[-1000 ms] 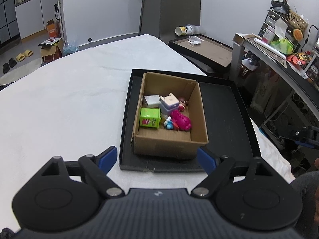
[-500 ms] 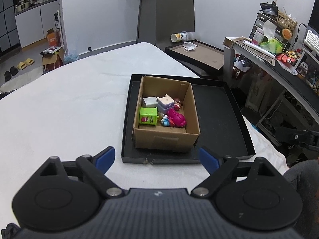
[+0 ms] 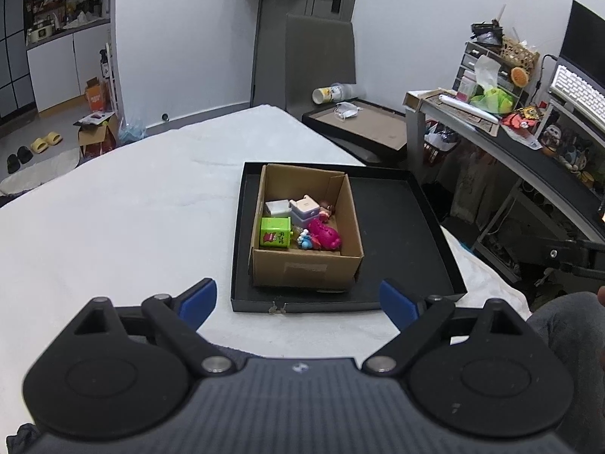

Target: Organize rigid objects

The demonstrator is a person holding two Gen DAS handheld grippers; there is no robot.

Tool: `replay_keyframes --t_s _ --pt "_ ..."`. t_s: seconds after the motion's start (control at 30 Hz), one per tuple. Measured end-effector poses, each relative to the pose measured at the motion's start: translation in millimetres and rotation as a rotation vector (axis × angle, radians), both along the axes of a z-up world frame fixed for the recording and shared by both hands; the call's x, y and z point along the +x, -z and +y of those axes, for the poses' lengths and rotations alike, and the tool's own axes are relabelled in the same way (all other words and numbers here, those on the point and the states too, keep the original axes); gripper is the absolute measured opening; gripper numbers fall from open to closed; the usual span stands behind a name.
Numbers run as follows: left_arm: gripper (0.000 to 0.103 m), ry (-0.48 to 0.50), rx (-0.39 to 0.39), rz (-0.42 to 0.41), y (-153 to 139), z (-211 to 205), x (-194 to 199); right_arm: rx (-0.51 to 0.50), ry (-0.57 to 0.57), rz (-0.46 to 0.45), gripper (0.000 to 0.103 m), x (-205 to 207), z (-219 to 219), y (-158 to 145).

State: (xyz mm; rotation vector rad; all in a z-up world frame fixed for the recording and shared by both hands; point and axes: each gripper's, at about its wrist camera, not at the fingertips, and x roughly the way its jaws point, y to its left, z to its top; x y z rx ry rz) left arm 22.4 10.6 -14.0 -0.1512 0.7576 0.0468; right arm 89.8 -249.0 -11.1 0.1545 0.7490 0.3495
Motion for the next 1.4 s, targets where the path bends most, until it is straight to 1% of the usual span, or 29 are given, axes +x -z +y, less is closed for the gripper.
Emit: replay_keyframes --t_s 0.2,0.43,0.6,0.83,0.97,1.4 --pt "0.092 0.015 0.010 -0.014 -3.4 -4.5 -12.4 0.021 0.007 -0.020 0.103 -10.4 -1.2 -5.8" --pt "0.093 0.001 0.011 -0.037 -9.7 -2.1 -27.0 0.015 0.001 -0.044 0.103 -23.4 -1.2 -12.2" --pt "0.093 -0.001 0.018 -0.039 -11.6 -1.3 -34.6 0.037 0.010 -0.061 0.103 -30.6 -5.6 -16.9" --pt "0.093 -0.008 0.025 -0.055 -16.8 -1.3 -45.0 0.038 -0.011 -0.065 0.103 -39.5 -0.8 -19.2" --pt "0.093 -0.009 0.029 -0.068 -20.1 -2.1 -49.8 0.015 -0.014 -0.073 0.103 -44.5 1.8 -21.4" --pt "0.093 0.004 0.037 -0.089 -26.5 -7.0 -58.3 -0.002 -0.012 -0.089 0.103 -53.3 2.2 -26.6"
